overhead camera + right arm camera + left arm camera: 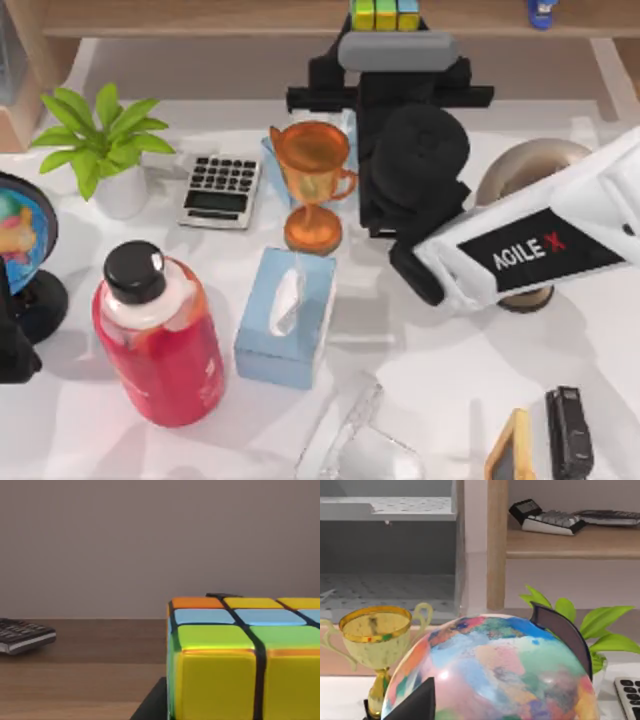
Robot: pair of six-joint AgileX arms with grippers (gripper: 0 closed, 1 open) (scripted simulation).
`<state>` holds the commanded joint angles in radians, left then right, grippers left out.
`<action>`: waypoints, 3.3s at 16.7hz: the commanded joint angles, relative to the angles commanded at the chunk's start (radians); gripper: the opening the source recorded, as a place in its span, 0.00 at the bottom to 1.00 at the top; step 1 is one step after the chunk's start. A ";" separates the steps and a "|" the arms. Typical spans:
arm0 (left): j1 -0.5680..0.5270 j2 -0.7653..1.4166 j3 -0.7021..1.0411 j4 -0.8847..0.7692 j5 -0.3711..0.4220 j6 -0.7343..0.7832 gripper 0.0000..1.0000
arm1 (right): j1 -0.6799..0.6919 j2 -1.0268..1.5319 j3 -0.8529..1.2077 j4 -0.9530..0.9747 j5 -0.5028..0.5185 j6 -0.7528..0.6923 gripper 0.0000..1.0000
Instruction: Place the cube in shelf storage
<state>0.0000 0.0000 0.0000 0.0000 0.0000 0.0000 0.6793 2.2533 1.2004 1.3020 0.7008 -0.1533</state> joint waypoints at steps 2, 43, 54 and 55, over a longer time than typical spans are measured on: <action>0.000 0.000 0.000 0.000 0.000 0.000 1.00 | 0.000 0.000 0.000 0.000 0.000 0.000 0.00; 0.000 0.000 0.000 0.000 0.000 0.000 1.00 | -0.123 0.202 0.468 -0.284 -0.121 0.034 1.00; 0.000 0.000 0.000 0.000 0.000 0.000 1.00 | -0.226 -0.150 0.076 -0.029 -0.471 -0.251 1.00; 0.000 0.000 0.000 0.000 0.000 0.000 1.00 | -0.276 -0.190 0.018 0.009 -0.523 -0.305 1.00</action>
<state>0.0000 0.0000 0.0000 0.0000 0.0000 0.0000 0.4034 2.0633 1.2182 1.3108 0.1774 -0.4586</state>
